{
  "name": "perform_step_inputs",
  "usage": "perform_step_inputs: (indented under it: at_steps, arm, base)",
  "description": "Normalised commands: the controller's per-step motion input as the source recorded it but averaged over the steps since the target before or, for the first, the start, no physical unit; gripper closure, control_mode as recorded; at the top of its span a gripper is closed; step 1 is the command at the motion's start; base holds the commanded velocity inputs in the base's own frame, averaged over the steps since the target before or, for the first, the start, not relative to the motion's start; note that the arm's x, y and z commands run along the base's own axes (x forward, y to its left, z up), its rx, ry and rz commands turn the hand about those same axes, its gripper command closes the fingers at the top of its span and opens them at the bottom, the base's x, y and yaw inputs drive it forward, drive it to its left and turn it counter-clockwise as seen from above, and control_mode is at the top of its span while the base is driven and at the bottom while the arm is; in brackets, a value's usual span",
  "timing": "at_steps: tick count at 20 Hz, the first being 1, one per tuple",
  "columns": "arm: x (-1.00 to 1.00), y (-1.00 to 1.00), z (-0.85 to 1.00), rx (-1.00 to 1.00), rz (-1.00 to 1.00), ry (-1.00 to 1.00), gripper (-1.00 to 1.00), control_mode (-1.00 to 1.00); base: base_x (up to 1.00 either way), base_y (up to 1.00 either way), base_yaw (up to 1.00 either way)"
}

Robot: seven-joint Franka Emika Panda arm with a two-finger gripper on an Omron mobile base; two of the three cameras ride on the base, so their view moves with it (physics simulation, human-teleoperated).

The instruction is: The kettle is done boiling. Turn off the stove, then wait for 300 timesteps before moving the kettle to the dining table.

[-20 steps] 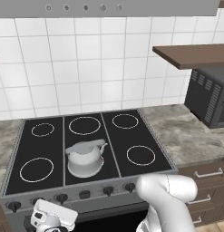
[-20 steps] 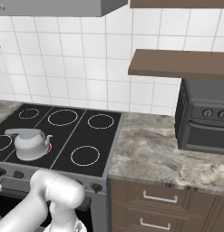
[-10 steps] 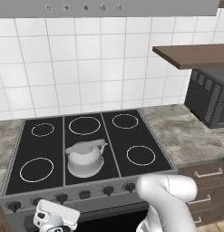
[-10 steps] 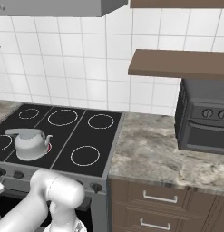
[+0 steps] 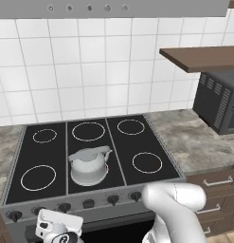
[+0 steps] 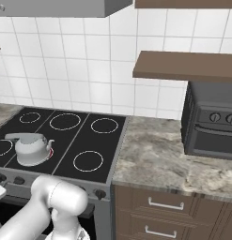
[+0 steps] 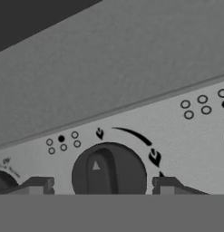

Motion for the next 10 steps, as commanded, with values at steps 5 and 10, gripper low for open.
perform_step_inputs:
  at_steps: [5, 10]
  arm:
    - [0.14, 0.0, 0.0, 0.0, 0.14, 0.0, -1.0, -1.0]
    - [0.07, 0.0, 0.0, 0.0, 0.11, 0.0, 1.0, -1.0]
  base:
    - [0.0, 0.0, 0.0]
    - [0.0, 0.0, 0.0]
